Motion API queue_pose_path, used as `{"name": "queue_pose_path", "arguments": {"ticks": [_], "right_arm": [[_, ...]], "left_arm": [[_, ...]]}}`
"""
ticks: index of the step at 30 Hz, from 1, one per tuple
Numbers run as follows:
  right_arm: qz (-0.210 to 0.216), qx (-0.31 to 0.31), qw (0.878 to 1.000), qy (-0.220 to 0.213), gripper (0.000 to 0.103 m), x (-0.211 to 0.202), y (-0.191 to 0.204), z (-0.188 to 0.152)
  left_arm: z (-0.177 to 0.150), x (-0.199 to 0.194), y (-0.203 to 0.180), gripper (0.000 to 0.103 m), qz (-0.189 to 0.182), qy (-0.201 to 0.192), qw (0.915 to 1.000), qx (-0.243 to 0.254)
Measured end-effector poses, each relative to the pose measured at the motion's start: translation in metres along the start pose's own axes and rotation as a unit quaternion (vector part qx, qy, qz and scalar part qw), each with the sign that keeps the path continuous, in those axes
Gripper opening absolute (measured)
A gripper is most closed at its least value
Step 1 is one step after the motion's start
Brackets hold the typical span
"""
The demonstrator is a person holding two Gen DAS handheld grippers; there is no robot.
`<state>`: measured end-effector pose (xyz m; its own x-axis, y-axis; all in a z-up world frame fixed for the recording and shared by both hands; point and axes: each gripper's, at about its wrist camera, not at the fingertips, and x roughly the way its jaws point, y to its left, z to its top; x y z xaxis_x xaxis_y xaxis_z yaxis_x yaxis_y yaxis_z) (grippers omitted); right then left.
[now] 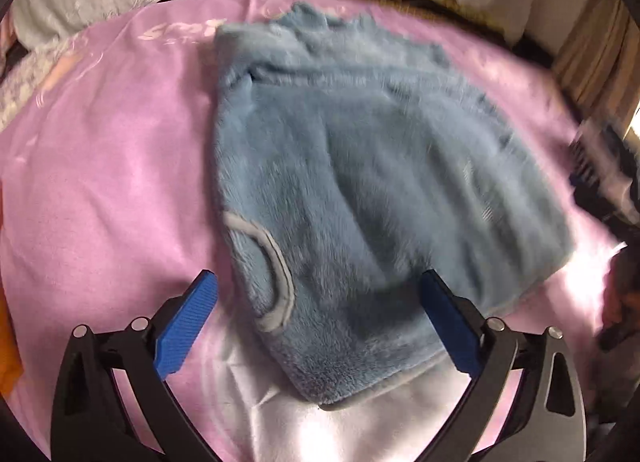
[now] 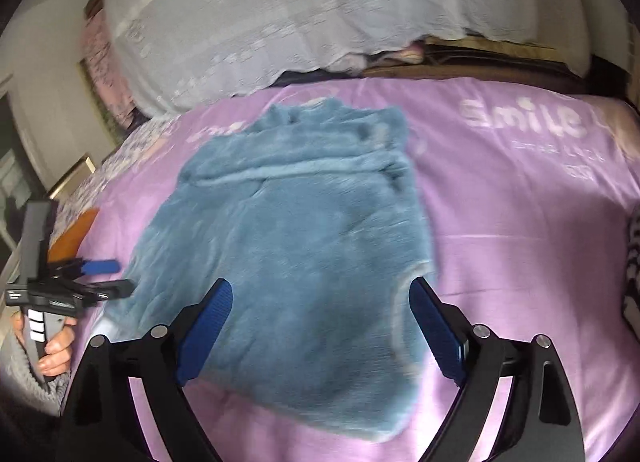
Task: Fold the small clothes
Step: 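Move both tools to the jacket hem, open and aligned, then grasp the jacket hem with the right tool while the left tool grasps it too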
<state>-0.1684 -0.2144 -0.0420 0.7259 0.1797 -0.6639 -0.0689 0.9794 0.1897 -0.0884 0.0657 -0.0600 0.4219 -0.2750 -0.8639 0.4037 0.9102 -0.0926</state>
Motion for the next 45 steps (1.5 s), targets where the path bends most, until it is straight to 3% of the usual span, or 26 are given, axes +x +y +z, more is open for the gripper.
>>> {"name": "queue_pose_path", "arguments": {"ticks": [1,3,4,7,9,14,17,19,20,21,27,29,31,34,39,42,45], "right_arm": [[-0.003,-0.014,1.0,0.012,0.091,0.006,0.007,-0.005],[-0.029,-0.052,0.996,0.071,0.093,0.028,0.016,-0.024],[-0.038,-0.071,0.994,0.075,0.093,0.029,0.018,-0.033],[-0.031,-0.074,0.994,0.071,0.094,0.006,0.015,-0.032],[-0.049,-0.09,0.993,0.058,0.094,0.0,0.02,-0.023],[-0.03,-0.091,0.995,0.003,0.094,0.028,0.044,0.039],[-0.051,-0.058,0.997,0.025,0.094,0.079,0.042,0.061],[-0.079,-0.057,0.991,0.088,0.097,0.116,0.034,0.053],[-0.07,-0.05,0.992,0.093,0.097,0.123,0.029,0.048],[-0.062,-0.044,0.994,0.084,0.097,0.119,0.027,0.048],[-0.048,-0.04,0.997,0.046,0.098,0.078,0.024,0.034],[-0.034,-0.038,0.998,0.04,0.1,0.065,0.02,0.024],[-0.041,-0.037,0.995,0.077,0.1,0.077,0.01,0.009],[-0.046,-0.045,0.996,0.063,0.099,0.065,0.016,0.012],[-0.01,-0.01,0.999,0.034,0.099,0.027,-0.002,-0.007],[0.006,0.023,0.999,0.021,0.099,0.008,-0.021,-0.019],[0.026,0.052,0.998,0.031,0.089,0.003,-0.034,-0.029]], "left_arm": [[-0.006,0.013,-0.006,0.099,0.026,0.015,0.9995,0.01],[-0.011,0.007,-0.005,0.099,0.038,0.002,0.9992,0.012],[-0.012,0.001,-0.003,0.099,0.046,0.003,0.9988,0.014],[-0.015,-0.02,0.005,0.099,0.068,-0.012,0.9976,0.01],[-0.003,-0.033,-0.002,0.099,0.084,-0.032,0.9956,0.029],[0.069,-0.022,-0.039,0.099,0.098,-0.073,0.9908,0.058],[0.095,0.018,-0.052,0.098,0.122,-0.041,0.99,0.058],[0.096,0.06,-0.048,0.099,0.142,0.014,0.988,0.06],[0.092,0.072,-0.041,0.099,0.125,0.028,0.9909,0.042],[0.088,0.068,-0.032,0.099,0.101,0.01,0.9947,0.012],[0.056,0.033,-0.016,0.098,0.061,0.0,0.9981,0.009],[0.038,0.03,-0.014,0.099,0.065,-0.001,0.9976,0.027],[0.026,0.03,-0.014,0.099,0.066,-0.008,0.9973,0.031],[0.026,0.019,-0.018,0.099,0.067,-0.009,0.9974,0.025],[-0.002,-0.008,0.009,0.099,0.004,-0.014,0.9999,-0.005],[-0.021,-0.012,0.036,0.099,-0.034,0.006,0.9984,-0.045],[-0.029,-0.016,0.048,0.099,-0.074,0.005,0.9947,-0.072]]}}
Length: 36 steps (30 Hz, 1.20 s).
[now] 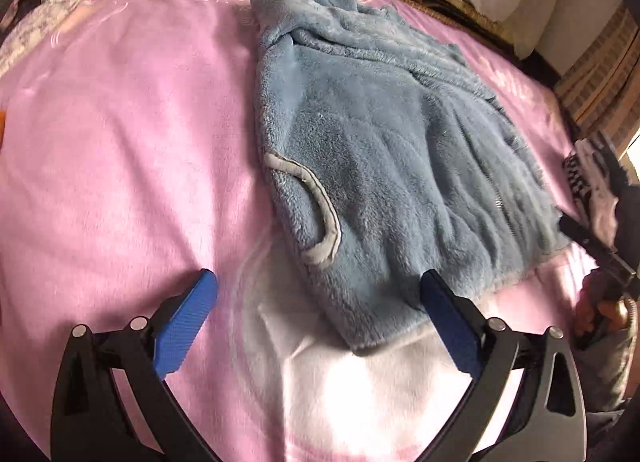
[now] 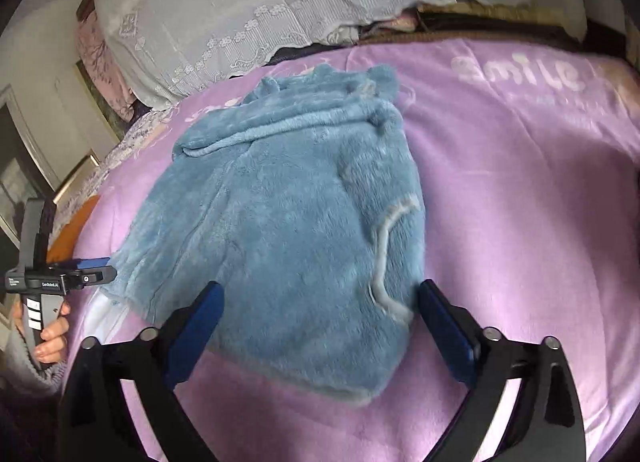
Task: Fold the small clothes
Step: 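Grasp the jacket hem with the right tool while the left tool grasps it too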
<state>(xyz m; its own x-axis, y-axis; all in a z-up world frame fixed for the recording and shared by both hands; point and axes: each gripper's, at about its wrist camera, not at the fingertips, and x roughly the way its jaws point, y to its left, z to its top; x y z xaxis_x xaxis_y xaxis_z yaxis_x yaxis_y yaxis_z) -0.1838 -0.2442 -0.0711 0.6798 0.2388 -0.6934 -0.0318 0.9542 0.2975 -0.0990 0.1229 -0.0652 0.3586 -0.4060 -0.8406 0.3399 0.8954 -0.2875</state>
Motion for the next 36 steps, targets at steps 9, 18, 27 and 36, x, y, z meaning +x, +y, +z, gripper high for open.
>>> {"name": "queue_pose_path", "arguments": {"ticks": [9,18,27,36], "right_arm": [[0.057,0.083,0.995,0.004,0.074,-0.005,-0.026,-0.011],[0.099,0.112,0.989,0.006,0.069,0.013,-0.036,-0.001],[0.127,0.129,0.983,0.02,0.045,0.017,-0.038,-0.007],[0.131,0.14,0.981,0.007,0.015,0.014,-0.037,-0.006]], "left_arm": [[0.01,0.008,0.01,0.098,-0.141,0.015,0.9888,-0.048],[0.023,0.026,0.001,0.057,-0.178,0.028,0.9829,-0.036],[0.013,0.03,-0.003,0.042,-0.199,0.043,0.9781,-0.042],[0.022,0.021,-0.003,0.012,-0.186,0.015,0.9818,-0.038]]}}
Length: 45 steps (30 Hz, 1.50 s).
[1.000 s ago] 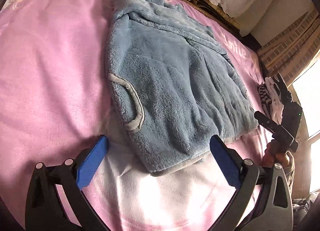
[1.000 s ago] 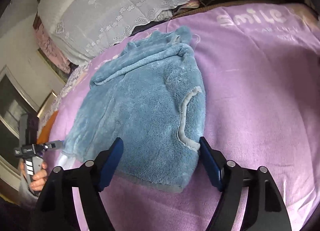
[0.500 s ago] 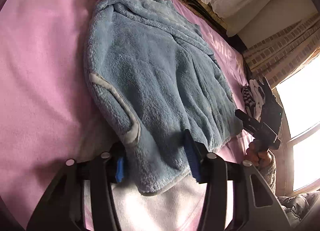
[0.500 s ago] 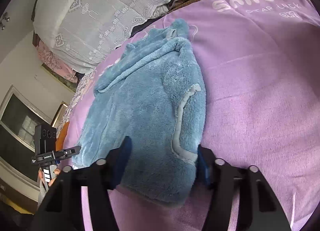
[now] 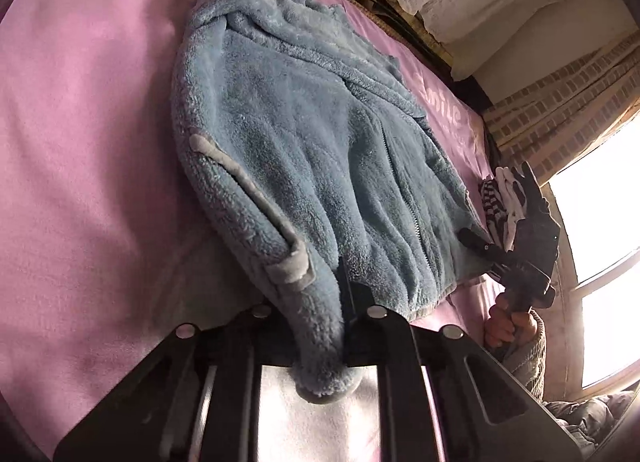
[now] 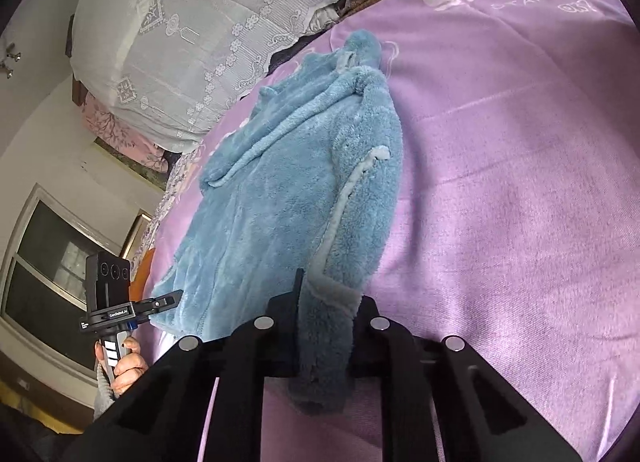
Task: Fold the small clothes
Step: 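Grasp the jacket hem with the right tool while the left tool grasps it too, then lift the hem with both tools and fold it over toward the collar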
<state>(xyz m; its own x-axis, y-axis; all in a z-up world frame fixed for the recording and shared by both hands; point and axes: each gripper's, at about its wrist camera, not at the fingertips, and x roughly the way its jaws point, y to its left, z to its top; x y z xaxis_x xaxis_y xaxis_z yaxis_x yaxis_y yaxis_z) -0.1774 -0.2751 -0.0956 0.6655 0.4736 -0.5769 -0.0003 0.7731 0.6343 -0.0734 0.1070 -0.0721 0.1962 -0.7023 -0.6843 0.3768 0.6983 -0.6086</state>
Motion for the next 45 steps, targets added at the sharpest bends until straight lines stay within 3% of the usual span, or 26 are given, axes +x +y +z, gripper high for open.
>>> {"name": "queue_pose_path", "arguments": {"ticks": [7,14,20,24,29,36,45], "right_arm": [[0.031,0.0,0.999,-0.016,0.013,-0.015,0.015,-0.001],[0.07,0.013,0.997,0.003,0.012,-0.025,0.023,-0.018],[0.057,0.034,0.997,0.038,0.015,-0.01,0.012,-0.027],[0.055,0.035,0.997,0.041,0.014,-0.009,0.011,-0.029],[0.087,0.031,0.996,-0.005,0.014,-0.028,0.02,-0.011],[0.105,0.014,0.993,-0.044,0.014,-0.034,0.04,0.028],[0.126,0.035,0.989,-0.061,0.014,-0.023,0.043,0.077]], "left_arm": [[-0.003,-0.024,-0.006,0.01,0.011,-0.028,0.9995,0.011],[-0.018,-0.053,0.013,0.009,0.004,-0.046,0.9989,-0.01],[-0.023,-0.027,0.027,0.011,0.022,0.008,0.9993,-0.028],[-0.019,-0.027,0.03,0.012,0.017,0.012,0.9992,-0.033],[-0.009,-0.045,0.013,0.012,0.01,-0.024,0.9996,-0.009],[0.033,-0.063,-0.009,0.012,0.014,-0.067,0.9974,0.023],[0.084,-0.068,-0.018,0.012,0.023,-0.096,0.9948,0.025]]}}
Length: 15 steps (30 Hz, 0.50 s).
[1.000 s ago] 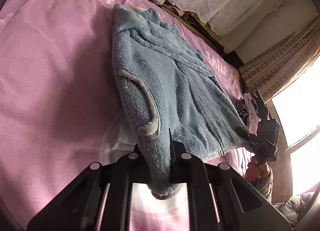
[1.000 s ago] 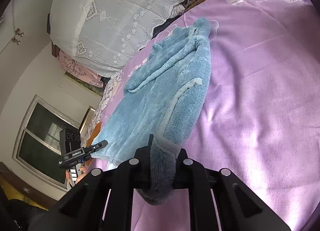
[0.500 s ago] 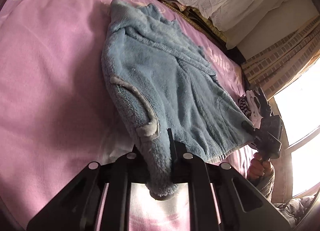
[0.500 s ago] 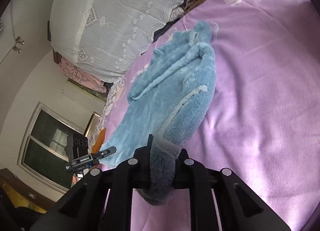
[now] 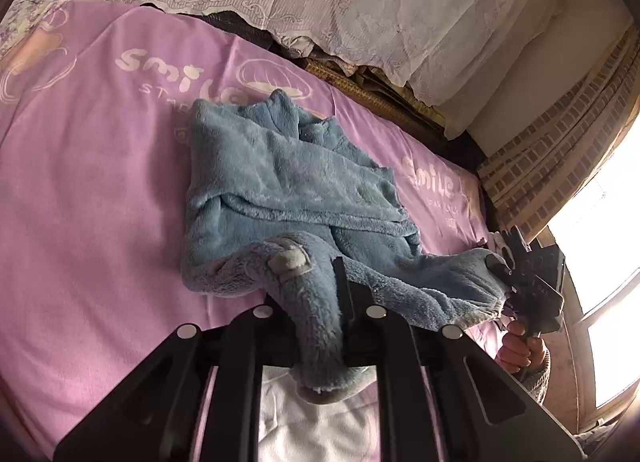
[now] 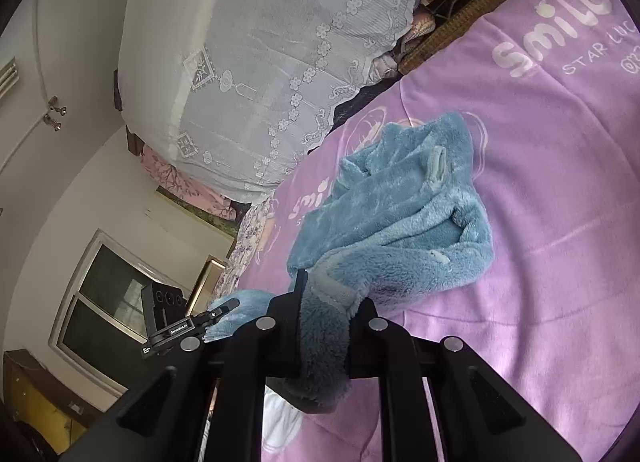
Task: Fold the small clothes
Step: 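Lift the hem with both tools and fold it over toward the collar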
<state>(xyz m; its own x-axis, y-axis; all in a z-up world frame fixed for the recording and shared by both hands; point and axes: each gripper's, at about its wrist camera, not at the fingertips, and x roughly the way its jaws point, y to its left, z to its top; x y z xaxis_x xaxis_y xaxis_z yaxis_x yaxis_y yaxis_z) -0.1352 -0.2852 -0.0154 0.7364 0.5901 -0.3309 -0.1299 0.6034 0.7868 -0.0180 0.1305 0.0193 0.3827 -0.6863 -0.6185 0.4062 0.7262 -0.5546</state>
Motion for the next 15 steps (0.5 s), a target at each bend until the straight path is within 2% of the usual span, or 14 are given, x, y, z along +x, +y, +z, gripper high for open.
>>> {"name": "queue_pose_path", "arguments": {"ticks": [5,15], "right_arm": [[0.004,0.0,1.0,-0.004,0.014,0.013,0.004,0.024],[-0.003,-0.002,1.0,-0.011,0.014,0.04,0.003,0.063]], "left_arm": [[0.022,0.003,-0.004,0.012,0.01,-0.011,0.9998,0.01],[0.064,0.022,0.004,0.012,0.017,-0.021,0.9996,-0.005]]}}
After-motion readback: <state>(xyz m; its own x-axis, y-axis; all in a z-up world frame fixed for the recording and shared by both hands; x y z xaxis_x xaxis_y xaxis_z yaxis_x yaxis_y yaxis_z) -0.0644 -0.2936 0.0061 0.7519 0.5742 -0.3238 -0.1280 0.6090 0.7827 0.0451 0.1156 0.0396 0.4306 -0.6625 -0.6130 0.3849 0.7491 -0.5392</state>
